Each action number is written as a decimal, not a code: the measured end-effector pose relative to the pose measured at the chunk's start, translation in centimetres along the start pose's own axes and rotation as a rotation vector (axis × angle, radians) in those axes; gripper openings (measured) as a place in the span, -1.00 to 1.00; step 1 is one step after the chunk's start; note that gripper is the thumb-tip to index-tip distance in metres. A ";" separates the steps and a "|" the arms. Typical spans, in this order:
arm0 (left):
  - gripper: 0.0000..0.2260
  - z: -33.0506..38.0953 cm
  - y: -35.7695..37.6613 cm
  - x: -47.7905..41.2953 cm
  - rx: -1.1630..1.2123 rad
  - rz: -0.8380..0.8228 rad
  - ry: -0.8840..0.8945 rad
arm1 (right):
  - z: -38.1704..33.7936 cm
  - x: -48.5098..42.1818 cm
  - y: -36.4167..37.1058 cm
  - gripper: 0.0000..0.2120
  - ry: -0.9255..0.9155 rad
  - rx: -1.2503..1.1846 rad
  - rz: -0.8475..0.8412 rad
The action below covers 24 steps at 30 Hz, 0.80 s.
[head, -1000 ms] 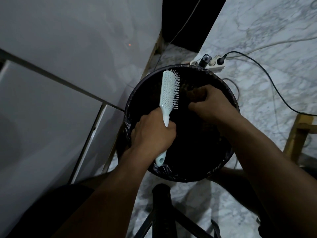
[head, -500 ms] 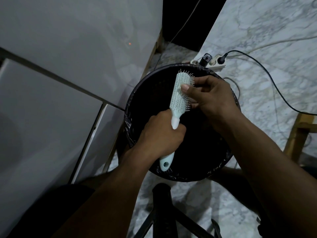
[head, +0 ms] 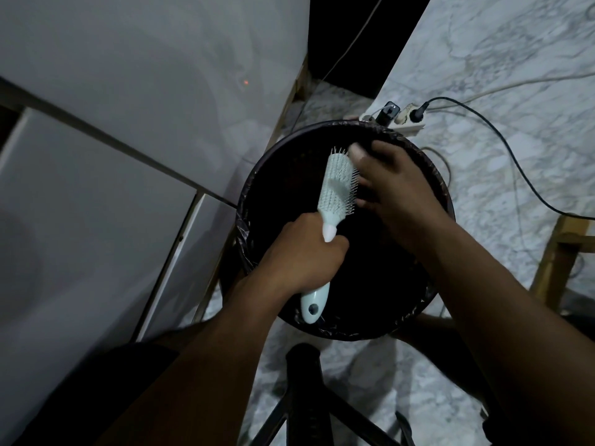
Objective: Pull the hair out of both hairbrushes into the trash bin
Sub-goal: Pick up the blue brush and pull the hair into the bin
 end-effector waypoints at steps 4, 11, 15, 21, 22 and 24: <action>-0.85 0.3 -0.3 0.1 0.000 -0.090 0.022 | -0.1 0.6 0.1 -0.05 -0.344 0.383 -0.130; -0.91 0.2 0.0 0.3 -0.006 -0.176 0.083 | -0.1 -0.4 -1.8 -0.44 -0.350 0.267 0.105; -0.84 -0.1 0.2 0.4 0.005 -0.208 0.081 | 0.9 -1.3 -2.2 -0.64 -0.294 0.162 0.195; -0.85 0.0 0.2 0.5 0.021 -0.234 0.083 | 1.2 -1.3 -2.4 -0.79 -0.255 0.047 0.254; -0.84 0.0 0.2 0.5 0.021 -0.235 0.084 | 1.2 -1.3 -2.4 -0.79 -0.240 0.041 0.259; -0.86 0.0 0.1 0.5 0.022 -0.237 0.078 | 1.3 -1.4 -2.3 -0.77 -0.198 0.034 0.267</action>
Point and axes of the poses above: each hand's wrist, its own x-axis away from the middle knuckle, its own y-axis out of the palm, z = x × y, the point moved 2 cm from there along -x, towards the middle knuckle, and after that the axes turned 14 degrees about z, right-handed, at the moved point
